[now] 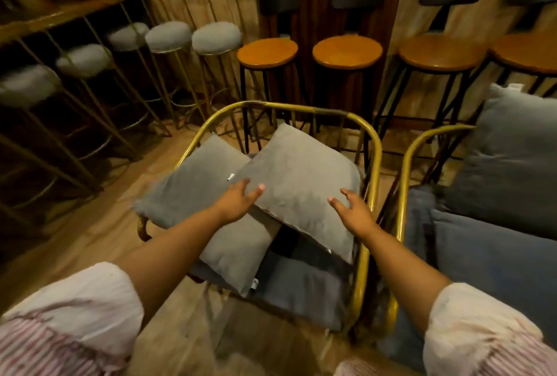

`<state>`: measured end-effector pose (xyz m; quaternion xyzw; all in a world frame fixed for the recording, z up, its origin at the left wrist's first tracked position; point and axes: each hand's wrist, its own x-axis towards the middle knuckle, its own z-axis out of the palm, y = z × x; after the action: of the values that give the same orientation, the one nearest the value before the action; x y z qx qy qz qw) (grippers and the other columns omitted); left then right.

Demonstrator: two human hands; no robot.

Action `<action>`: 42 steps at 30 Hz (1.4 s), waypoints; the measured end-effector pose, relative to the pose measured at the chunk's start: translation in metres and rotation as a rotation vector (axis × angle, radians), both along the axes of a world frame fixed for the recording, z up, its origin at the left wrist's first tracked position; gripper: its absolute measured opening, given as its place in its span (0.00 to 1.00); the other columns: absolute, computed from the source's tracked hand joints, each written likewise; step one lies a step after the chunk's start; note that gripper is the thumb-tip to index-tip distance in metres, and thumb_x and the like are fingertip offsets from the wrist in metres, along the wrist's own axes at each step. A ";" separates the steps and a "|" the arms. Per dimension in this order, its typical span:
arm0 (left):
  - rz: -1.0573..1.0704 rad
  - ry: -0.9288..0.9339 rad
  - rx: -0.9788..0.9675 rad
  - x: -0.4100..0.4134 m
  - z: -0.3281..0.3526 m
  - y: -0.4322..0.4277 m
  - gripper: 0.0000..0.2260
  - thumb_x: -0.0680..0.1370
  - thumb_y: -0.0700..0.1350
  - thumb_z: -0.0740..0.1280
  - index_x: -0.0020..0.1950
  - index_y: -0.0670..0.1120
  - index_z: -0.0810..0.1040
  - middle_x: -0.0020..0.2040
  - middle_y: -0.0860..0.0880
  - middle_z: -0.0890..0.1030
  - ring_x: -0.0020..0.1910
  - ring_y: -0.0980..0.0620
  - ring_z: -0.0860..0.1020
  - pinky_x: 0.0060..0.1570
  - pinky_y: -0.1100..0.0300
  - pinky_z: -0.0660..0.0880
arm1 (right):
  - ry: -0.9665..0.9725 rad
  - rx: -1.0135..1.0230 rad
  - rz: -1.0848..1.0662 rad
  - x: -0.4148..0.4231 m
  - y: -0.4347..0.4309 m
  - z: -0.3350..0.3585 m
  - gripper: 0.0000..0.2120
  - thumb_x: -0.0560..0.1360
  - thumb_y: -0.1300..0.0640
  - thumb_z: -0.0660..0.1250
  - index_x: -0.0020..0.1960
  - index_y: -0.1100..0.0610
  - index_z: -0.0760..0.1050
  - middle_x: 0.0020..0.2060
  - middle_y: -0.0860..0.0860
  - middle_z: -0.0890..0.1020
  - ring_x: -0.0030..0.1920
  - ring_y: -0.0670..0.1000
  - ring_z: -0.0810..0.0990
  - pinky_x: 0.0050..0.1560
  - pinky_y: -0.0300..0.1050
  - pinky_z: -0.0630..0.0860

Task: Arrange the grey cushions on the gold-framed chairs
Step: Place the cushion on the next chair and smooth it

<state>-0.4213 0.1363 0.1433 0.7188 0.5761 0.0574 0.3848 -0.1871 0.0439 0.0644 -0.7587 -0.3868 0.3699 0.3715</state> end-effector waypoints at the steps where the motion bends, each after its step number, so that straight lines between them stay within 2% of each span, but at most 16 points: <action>1: -0.007 -0.012 -0.005 0.008 -0.003 0.017 0.30 0.80 0.56 0.56 0.77 0.42 0.57 0.77 0.42 0.61 0.75 0.42 0.61 0.74 0.50 0.58 | 0.007 -0.019 -0.019 0.001 0.009 -0.006 0.29 0.77 0.48 0.64 0.73 0.60 0.63 0.73 0.58 0.66 0.73 0.58 0.65 0.71 0.49 0.60; 4: -0.017 0.000 -0.009 0.037 -0.016 0.073 0.31 0.78 0.60 0.56 0.77 0.46 0.58 0.77 0.44 0.62 0.74 0.42 0.63 0.74 0.47 0.59 | 0.020 -0.075 -0.080 0.014 0.045 -0.023 0.29 0.78 0.47 0.63 0.73 0.59 0.62 0.74 0.58 0.65 0.73 0.58 0.64 0.71 0.48 0.60; 7: -0.036 -0.012 -0.012 0.068 -0.035 0.121 0.28 0.79 0.58 0.56 0.77 0.46 0.59 0.76 0.44 0.63 0.74 0.41 0.63 0.73 0.48 0.60 | 0.046 -0.122 -0.140 0.036 0.083 -0.040 0.28 0.78 0.49 0.62 0.74 0.60 0.61 0.74 0.58 0.65 0.73 0.58 0.63 0.71 0.48 0.60; 12: -0.024 0.090 -0.051 0.116 -0.080 0.195 0.31 0.79 0.59 0.56 0.78 0.48 0.52 0.79 0.43 0.56 0.76 0.40 0.57 0.74 0.46 0.57 | 0.096 -0.197 -0.260 0.071 0.144 -0.078 0.30 0.78 0.48 0.62 0.74 0.61 0.60 0.73 0.60 0.65 0.73 0.60 0.64 0.71 0.49 0.60; 17: 0.037 0.106 -0.071 0.138 -0.130 0.253 0.35 0.76 0.60 0.61 0.78 0.53 0.50 0.78 0.39 0.55 0.74 0.35 0.60 0.72 0.42 0.61 | 0.163 -0.245 -0.393 0.090 0.184 -0.119 0.33 0.76 0.45 0.63 0.75 0.60 0.59 0.71 0.63 0.67 0.69 0.64 0.67 0.70 0.54 0.65; 21: -0.061 0.333 -0.157 0.153 -0.161 0.275 0.45 0.71 0.69 0.61 0.77 0.56 0.37 0.79 0.42 0.39 0.76 0.32 0.43 0.74 0.36 0.47 | 0.248 -0.289 -0.540 0.098 0.209 -0.142 0.35 0.75 0.42 0.63 0.76 0.56 0.58 0.74 0.61 0.63 0.71 0.64 0.64 0.71 0.56 0.63; 24: -0.065 0.372 -0.138 0.153 -0.181 0.286 0.50 0.65 0.72 0.63 0.75 0.61 0.34 0.78 0.46 0.34 0.76 0.31 0.38 0.71 0.30 0.45 | 0.272 -0.325 -0.565 0.102 0.215 -0.158 0.37 0.74 0.39 0.63 0.76 0.55 0.57 0.75 0.60 0.61 0.73 0.63 0.62 0.72 0.58 0.62; 29: -0.013 0.306 -0.141 0.133 -0.206 0.311 0.53 0.60 0.74 0.66 0.75 0.64 0.38 0.80 0.49 0.40 0.77 0.34 0.45 0.71 0.30 0.48 | 0.298 -0.356 -0.535 0.106 0.211 -0.177 0.41 0.71 0.34 0.64 0.77 0.45 0.51 0.77 0.57 0.56 0.74 0.64 0.58 0.73 0.63 0.58; 32: 0.036 0.277 -0.166 0.124 -0.214 0.326 0.56 0.55 0.76 0.67 0.75 0.64 0.40 0.80 0.48 0.46 0.77 0.34 0.52 0.71 0.31 0.53 | 0.405 -0.380 -0.528 0.110 0.208 -0.179 0.45 0.67 0.33 0.67 0.76 0.39 0.46 0.77 0.55 0.55 0.74 0.64 0.60 0.72 0.63 0.60; 37: 0.104 0.171 -0.214 0.117 -0.221 0.338 0.55 0.59 0.68 0.73 0.77 0.60 0.43 0.79 0.42 0.52 0.76 0.36 0.57 0.72 0.37 0.59 | 0.460 -0.378 -0.548 0.114 0.208 -0.185 0.47 0.68 0.35 0.68 0.76 0.40 0.42 0.77 0.54 0.56 0.73 0.63 0.61 0.71 0.61 0.60; 42: 0.108 0.130 -0.287 0.110 -0.217 0.339 0.60 0.50 0.74 0.70 0.76 0.62 0.43 0.78 0.42 0.58 0.75 0.36 0.60 0.72 0.39 0.61 | 0.450 -0.349 -0.590 0.108 0.209 -0.175 0.47 0.67 0.35 0.70 0.76 0.40 0.46 0.76 0.55 0.59 0.72 0.63 0.63 0.71 0.60 0.63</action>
<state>-0.3109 0.4757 -0.0734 0.6264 0.6400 -0.0515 0.4419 -0.0787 0.2530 -0.1104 -0.7888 0.0067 0.4642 0.4028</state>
